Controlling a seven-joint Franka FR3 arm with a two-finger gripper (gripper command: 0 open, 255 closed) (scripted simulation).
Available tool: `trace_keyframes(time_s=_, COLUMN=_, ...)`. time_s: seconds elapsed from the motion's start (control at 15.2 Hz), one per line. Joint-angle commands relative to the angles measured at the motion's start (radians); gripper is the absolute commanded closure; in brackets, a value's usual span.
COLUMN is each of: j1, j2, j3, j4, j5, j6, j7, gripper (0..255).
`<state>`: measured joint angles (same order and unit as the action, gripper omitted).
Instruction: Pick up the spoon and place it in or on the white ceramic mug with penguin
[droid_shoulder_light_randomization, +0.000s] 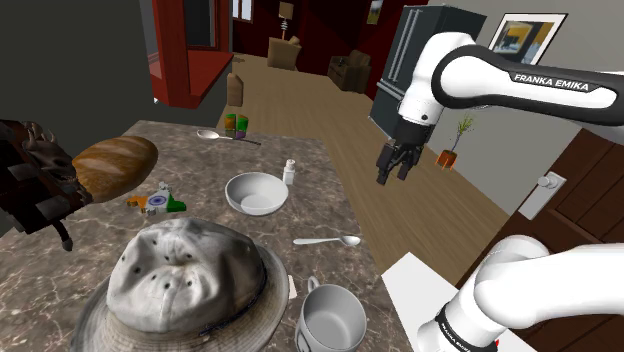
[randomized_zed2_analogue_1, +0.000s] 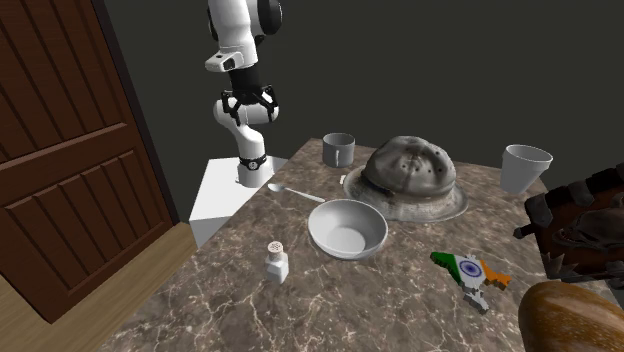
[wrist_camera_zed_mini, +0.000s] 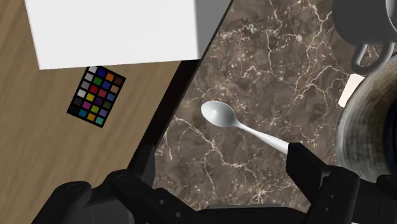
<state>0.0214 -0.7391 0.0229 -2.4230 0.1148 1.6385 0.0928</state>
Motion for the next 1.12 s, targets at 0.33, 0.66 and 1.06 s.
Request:
trace_keyframes(time_s=0.33, j1=0.088, j2=0.040, j3=-0.025, j4=-0.132, j5=0.020, j6=0.230, j7=-0.220, gripper=0)
trace_keyframes(time_s=0.66, j1=0.188, j2=0.125, j3=-0.054, j4=-0.229, j5=0.057, j6=0.464, j7=-0.450, gripper=0)
trace_keyframes(time_s=1.06, j1=0.337, j2=0.280, j3=-0.099, j4=-0.295, j5=0.143, j6=0.739, j7=-0.757, gripper=0)
